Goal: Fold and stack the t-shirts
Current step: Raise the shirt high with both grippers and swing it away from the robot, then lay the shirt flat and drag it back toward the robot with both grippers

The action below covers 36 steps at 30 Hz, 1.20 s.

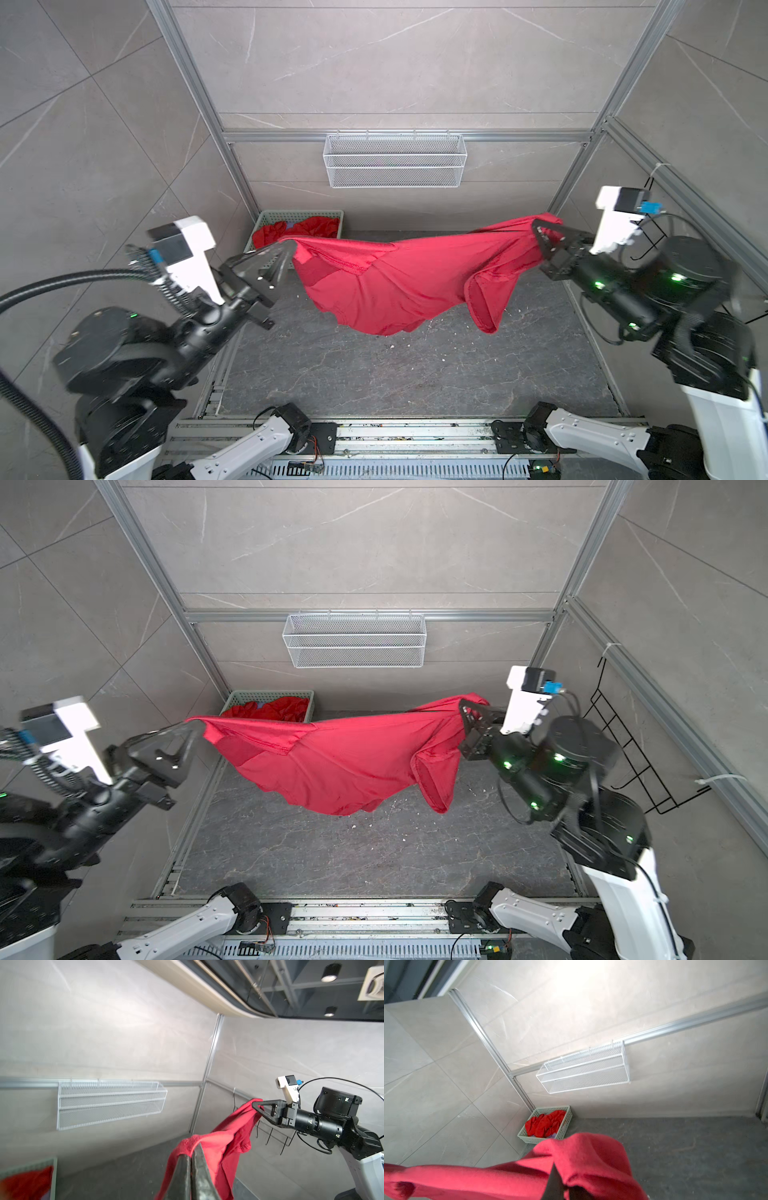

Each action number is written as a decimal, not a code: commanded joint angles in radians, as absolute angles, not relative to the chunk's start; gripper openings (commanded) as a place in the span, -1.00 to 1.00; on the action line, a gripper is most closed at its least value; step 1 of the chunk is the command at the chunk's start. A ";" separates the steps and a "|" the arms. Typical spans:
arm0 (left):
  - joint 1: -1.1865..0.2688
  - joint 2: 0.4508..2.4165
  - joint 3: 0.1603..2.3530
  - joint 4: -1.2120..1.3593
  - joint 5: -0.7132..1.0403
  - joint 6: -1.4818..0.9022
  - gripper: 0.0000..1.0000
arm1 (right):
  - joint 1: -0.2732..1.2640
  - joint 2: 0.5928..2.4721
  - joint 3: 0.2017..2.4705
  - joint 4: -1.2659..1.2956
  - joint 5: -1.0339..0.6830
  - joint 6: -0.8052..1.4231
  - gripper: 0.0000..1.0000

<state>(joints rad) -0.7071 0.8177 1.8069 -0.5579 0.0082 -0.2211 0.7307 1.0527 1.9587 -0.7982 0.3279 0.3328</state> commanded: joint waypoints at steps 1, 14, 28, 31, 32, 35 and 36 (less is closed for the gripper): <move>-0.707 0.849 1.824 -0.481 0.021 -0.133 -1.00 | 0.728 1.108 2.030 -0.880 0.352 0.145 -0.99; -0.706 1.139 1.693 -0.315 -0.342 -0.030 -1.00 | 0.464 1.372 1.887 -0.778 0.270 0.182 -0.97; -0.601 1.303 1.925 -0.380 -0.236 -0.017 -1.00 | 0.255 1.650 2.281 -0.873 -0.009 0.206 -0.97; -0.601 1.220 1.764 -0.440 -0.210 -0.108 -1.00 | 0.256 1.523 2.002 -0.805 -0.027 0.195 -0.94; -0.601 1.192 1.695 -0.454 -0.209 -0.147 -1.00 | 0.255 1.488 1.903 -0.788 -0.038 0.190 -0.93; -0.601 1.097 1.427 -0.514 -0.206 -0.319 -1.00 | 0.255 1.401 1.577 -0.718 -0.105 0.191 -0.90; -0.601 1.063 1.318 -0.527 -0.205 -0.397 -1.00 | 0.255 1.387 1.474 -0.698 -0.127 0.207 -0.90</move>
<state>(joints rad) -0.6014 1.0893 1.5028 -0.4255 -0.2249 -0.1932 0.2546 1.3777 1.6688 -0.7311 -0.0528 0.1982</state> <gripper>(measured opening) 0.052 0.054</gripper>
